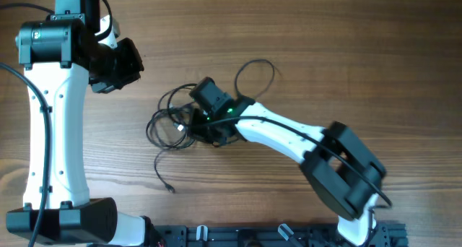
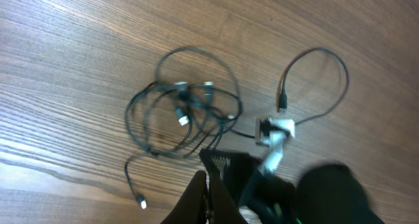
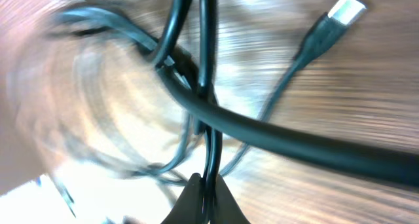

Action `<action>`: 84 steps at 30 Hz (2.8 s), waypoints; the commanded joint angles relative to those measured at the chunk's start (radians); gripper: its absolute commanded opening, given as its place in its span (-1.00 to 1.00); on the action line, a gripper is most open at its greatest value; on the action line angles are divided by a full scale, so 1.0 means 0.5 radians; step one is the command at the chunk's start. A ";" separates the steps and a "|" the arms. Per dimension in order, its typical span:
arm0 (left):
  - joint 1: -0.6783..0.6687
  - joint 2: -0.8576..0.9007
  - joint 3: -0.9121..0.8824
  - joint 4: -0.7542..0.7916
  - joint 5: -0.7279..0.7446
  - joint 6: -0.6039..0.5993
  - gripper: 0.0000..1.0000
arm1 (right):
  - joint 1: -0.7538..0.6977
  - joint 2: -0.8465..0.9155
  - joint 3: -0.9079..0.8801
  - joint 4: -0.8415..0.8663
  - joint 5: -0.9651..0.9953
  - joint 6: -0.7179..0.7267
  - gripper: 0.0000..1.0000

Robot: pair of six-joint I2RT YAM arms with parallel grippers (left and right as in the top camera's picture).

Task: Untangle cables

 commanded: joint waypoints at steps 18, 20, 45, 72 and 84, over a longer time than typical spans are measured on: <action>-0.846 0.199 -0.055 0.238 0.912 0.718 0.05 | -0.359 -1.581 0.014 -0.528 0.788 -1.833 -0.92; -0.973 0.285 -0.055 0.272 0.756 0.694 -0.11 | -0.400 -1.581 0.014 -0.556 0.788 -1.833 -0.92; -0.932 0.352 -0.054 0.883 0.164 -1.192 0.13 | -0.411 -1.412 0.014 -0.635 0.983 -1.772 -0.91; -1.009 0.364 -0.054 0.818 0.033 -1.169 0.27 | -0.411 -1.655 0.014 -0.613 1.211 -1.778 -0.92; -1.224 0.603 -0.054 0.861 -0.060 -1.152 -0.92 | -0.411 -1.672 0.014 -0.674 1.199 -1.778 -0.92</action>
